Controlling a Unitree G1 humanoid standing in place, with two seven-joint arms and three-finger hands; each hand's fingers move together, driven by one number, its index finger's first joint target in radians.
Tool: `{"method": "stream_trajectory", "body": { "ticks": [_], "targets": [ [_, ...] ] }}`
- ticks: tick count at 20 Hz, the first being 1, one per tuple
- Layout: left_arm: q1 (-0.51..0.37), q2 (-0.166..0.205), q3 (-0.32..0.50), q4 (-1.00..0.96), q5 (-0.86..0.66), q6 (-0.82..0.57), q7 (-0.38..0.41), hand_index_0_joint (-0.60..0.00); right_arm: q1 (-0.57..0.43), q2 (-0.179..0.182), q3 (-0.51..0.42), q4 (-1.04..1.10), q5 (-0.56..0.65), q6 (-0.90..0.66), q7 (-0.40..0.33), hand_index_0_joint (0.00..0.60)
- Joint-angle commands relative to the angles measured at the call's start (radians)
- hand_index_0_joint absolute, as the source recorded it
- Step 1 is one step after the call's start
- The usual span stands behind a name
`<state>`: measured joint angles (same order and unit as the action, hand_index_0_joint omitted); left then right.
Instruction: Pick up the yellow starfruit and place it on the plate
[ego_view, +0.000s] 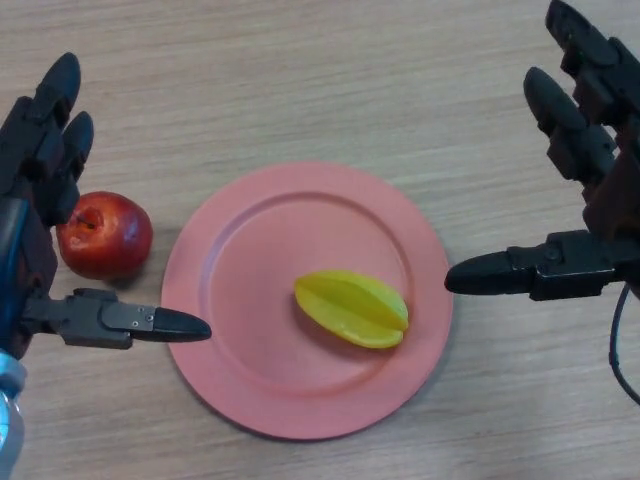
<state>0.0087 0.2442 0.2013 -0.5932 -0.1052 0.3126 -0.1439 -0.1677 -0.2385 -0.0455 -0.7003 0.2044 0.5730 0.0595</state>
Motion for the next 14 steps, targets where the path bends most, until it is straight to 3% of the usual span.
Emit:
{"method": "stream_trajectory", "body": {
  "ticks": [1,6,14],
  "targets": [
    [-0.027,0.036,0.04,-0.038,-0.009,-0.164,0.021,0.0,0.005,-0.024,-0.038,0.002,0.001,-0.236,-0.001,0.0],
    [-0.03,0.027,0.017,-0.026,0.019,-0.165,0.047,0.0,0.045,-0.019,-0.061,0.063,-0.009,-0.331,0.026,0.0],
    [-0.041,0.045,0.067,-0.034,0.02,-0.182,0.059,0.0,0.068,-0.03,-0.075,0.051,-0.042,-0.325,0.084,0.0]
  ]
}}
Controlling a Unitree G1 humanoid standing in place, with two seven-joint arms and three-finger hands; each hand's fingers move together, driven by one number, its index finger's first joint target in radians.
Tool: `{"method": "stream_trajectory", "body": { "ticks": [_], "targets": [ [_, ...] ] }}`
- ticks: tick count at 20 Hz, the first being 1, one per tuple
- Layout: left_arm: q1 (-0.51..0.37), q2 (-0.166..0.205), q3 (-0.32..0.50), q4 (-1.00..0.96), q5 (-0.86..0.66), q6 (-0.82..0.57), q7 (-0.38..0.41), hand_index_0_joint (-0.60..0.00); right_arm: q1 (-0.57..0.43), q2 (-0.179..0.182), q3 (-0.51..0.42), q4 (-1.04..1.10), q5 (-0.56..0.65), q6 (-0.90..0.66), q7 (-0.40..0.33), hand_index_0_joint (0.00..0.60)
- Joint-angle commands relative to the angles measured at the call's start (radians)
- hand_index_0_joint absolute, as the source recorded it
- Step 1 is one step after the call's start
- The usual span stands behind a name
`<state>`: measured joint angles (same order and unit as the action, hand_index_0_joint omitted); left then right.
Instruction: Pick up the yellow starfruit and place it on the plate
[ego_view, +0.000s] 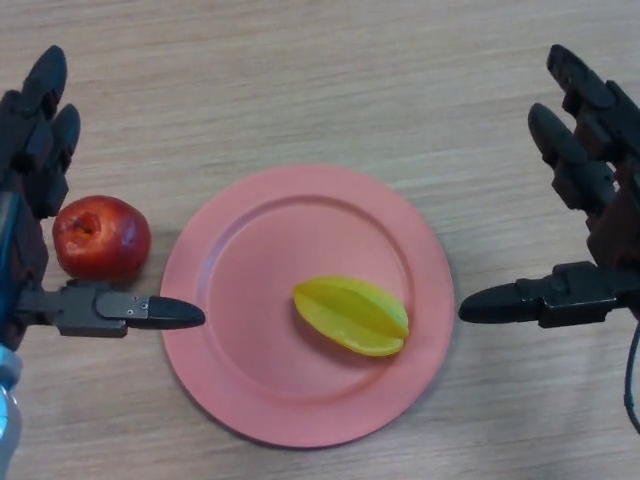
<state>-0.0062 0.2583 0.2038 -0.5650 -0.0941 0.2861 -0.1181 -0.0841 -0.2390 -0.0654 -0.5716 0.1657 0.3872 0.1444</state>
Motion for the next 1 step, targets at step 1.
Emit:
{"method": "stream_trajectory", "body": {
  "ticks": [1],
  "targets": [
    [-0.028,0.033,0.066,-0.061,0.013,-0.166,0.035,0.0,-0.016,-0.029,-0.052,-0.083,-0.006,-0.132,-0.005,0.0]
  ]
}}
